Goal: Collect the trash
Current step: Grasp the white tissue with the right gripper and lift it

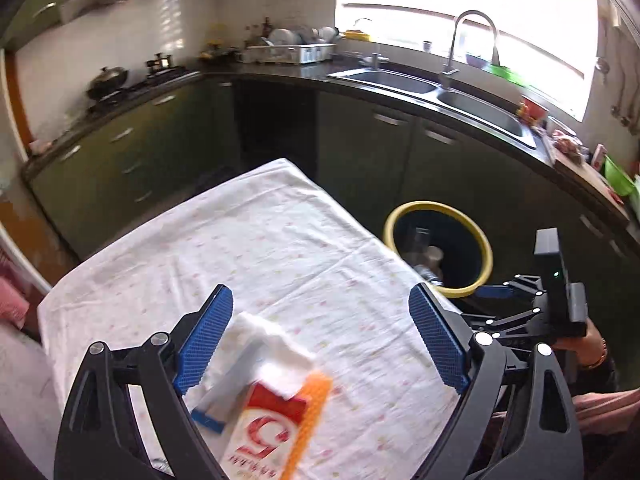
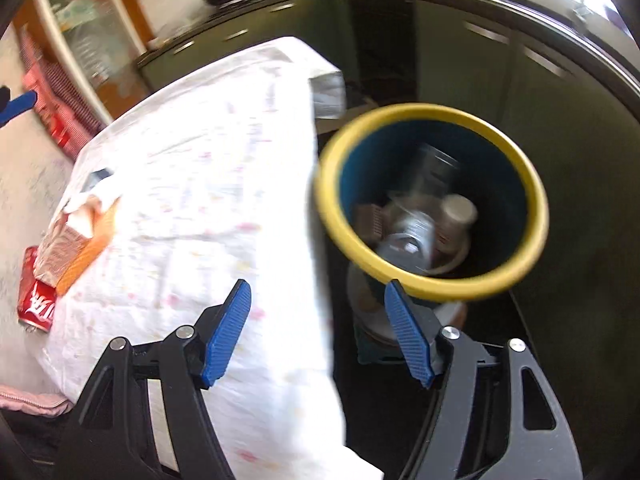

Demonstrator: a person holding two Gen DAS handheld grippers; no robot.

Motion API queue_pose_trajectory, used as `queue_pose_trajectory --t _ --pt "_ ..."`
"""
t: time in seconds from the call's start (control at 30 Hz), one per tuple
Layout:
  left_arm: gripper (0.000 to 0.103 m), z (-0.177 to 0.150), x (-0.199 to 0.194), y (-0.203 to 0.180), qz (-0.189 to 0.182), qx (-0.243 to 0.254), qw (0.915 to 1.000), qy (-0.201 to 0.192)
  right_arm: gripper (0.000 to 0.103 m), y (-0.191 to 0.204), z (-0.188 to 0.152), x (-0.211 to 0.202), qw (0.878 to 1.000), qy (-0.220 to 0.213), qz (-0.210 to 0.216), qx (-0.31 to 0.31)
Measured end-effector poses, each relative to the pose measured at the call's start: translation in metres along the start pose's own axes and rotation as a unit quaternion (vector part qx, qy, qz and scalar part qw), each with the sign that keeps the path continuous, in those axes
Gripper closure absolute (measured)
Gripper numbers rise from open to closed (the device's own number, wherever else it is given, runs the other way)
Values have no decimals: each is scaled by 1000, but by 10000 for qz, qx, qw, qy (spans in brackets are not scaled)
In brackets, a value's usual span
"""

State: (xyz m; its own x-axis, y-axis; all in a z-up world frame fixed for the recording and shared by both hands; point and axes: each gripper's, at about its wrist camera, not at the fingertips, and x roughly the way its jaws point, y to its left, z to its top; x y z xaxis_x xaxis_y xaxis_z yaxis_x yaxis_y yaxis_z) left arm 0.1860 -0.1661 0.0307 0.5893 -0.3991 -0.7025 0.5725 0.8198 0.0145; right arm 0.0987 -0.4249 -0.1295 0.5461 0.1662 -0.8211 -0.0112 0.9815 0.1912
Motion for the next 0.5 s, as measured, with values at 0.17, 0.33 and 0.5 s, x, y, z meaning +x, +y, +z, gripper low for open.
queue_pose_trajectory --t 0.17,0.33,0.5 --pt "13 -52 -40 58 687 -462 9965 -74 37 68 25 12 9961 87 462 -753" --pt "13 -103 -64 96 844 -987 9915 14 37 140 38 10 9817 171 1156 -1501" --pt "13 -135 -73 122 896 -1345 9868 66 37 186 42 10 9707 294 1276 -2016"
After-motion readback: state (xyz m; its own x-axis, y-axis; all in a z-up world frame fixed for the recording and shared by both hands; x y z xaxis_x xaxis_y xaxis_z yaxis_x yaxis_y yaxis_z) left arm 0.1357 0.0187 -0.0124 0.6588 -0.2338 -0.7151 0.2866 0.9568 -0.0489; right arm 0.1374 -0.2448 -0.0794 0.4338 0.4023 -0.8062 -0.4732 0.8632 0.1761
